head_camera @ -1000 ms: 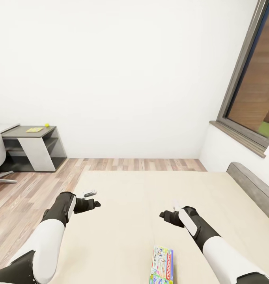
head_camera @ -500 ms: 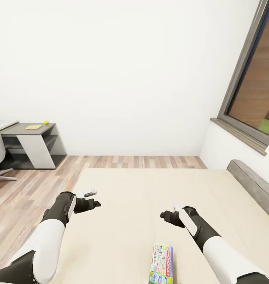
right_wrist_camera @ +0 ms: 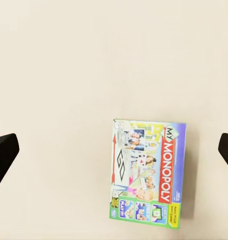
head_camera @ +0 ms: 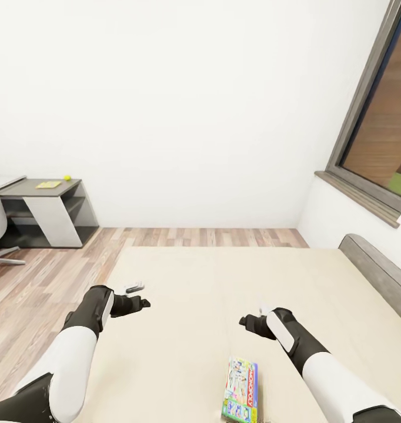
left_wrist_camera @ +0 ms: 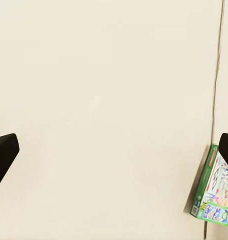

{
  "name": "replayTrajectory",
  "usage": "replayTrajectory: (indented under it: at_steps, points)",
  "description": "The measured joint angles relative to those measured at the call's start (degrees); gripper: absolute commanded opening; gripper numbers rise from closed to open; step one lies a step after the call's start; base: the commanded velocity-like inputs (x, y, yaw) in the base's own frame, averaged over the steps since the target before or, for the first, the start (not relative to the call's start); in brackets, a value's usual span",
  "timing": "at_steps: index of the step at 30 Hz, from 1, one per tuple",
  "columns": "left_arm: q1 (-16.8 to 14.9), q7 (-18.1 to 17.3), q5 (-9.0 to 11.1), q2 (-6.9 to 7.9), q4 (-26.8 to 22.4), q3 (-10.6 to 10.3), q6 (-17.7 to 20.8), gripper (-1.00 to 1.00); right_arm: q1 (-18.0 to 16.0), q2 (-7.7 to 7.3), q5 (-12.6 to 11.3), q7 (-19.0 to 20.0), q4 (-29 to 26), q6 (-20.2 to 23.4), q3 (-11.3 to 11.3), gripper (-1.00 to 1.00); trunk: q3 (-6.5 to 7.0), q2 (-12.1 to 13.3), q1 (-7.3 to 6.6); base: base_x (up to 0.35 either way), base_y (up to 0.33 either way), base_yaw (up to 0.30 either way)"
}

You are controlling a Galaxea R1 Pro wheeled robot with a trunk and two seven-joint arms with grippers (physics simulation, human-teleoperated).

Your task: Put all the toys in the child's room - the three board games (two on the bed and one on the table), the two jigsaw puzzles on the table, and the tennis ball on the table - inside the toy box on the table in the child's room.

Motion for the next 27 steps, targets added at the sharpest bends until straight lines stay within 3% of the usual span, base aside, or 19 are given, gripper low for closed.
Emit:
replayTrajectory:
  at_steps: [10, 27]
  points:
    - [0.0, 0.11, -0.07, -0.23, 0.0, -0.09, -0.11, 1.0, 0.04, 0.0, 0.01, -2.43, 0.19, -0.07, 0.0, 1.0, -0.95, 0.0, 0.0, 0.0, 0.0, 0.0]
    - [0.0, 0.16, -0.09, -0.28, 0.0, -0.09, -0.2, 1.0, 0.04, 0.24, 0.14, -2.6, 0.27, 0.23, 0.08, 1.0, -2.56, -0.01, 0.0, 0.0, 0.0, 0.0]
